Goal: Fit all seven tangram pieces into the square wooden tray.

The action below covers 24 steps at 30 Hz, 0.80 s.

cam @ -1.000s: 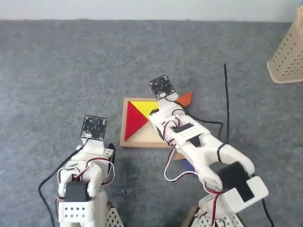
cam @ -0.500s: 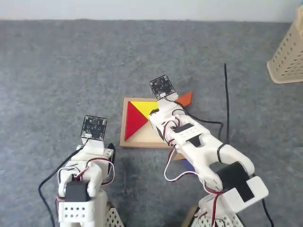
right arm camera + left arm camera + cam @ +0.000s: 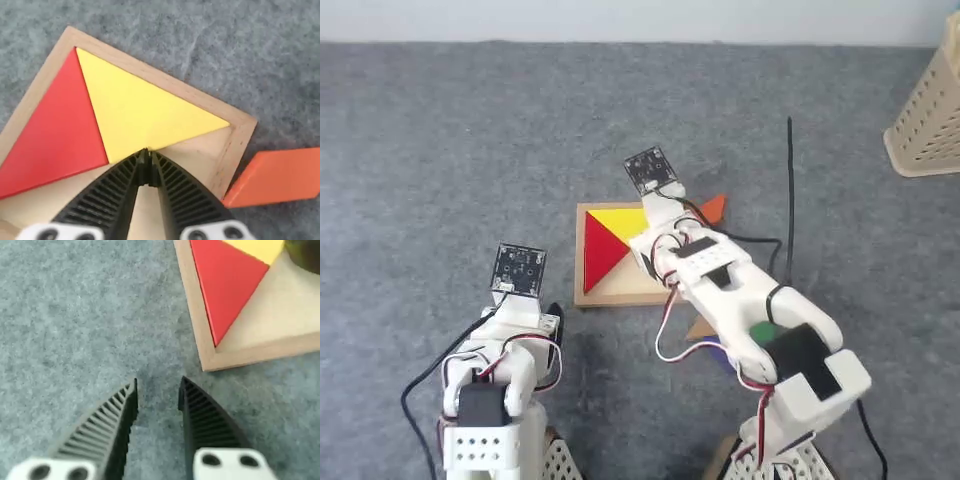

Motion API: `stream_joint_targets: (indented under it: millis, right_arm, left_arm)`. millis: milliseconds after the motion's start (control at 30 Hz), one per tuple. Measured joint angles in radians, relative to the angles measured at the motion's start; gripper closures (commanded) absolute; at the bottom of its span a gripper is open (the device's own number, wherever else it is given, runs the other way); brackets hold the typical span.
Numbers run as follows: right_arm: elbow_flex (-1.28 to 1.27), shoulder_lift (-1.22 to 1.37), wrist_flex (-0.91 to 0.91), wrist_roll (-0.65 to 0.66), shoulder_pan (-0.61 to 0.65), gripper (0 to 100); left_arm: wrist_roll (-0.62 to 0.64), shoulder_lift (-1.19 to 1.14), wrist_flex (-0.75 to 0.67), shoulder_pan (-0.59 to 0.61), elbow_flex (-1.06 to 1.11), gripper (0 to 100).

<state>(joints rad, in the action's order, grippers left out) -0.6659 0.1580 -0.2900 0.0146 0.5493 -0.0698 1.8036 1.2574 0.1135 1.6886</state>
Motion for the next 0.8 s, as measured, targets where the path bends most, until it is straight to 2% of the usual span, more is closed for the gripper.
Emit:
stream_joint_targets:
  millis: [267,500,667,800]
  right_arm:
    - [0.009,0.002,-0.02,0.0,0.0,99.1]
    - [-0.04,-0.218,-0.195,0.0,-0.003,98.9]
    - [-0.083,-0.431,-0.318,0.0,-0.075,98.9]
    - [-0.098,-0.502,-0.399,0.0,-0.17,98.8]
  left_arm:
    - [0.0,0.0,0.0,0.0,0.0,87]
    - [0.0,0.0,0.0,0.0,0.0,87]
    - [0.0,0.0,0.0,0.0,0.0,87]
    - [0.0,0.0,0.0,0.0,0.0,87]
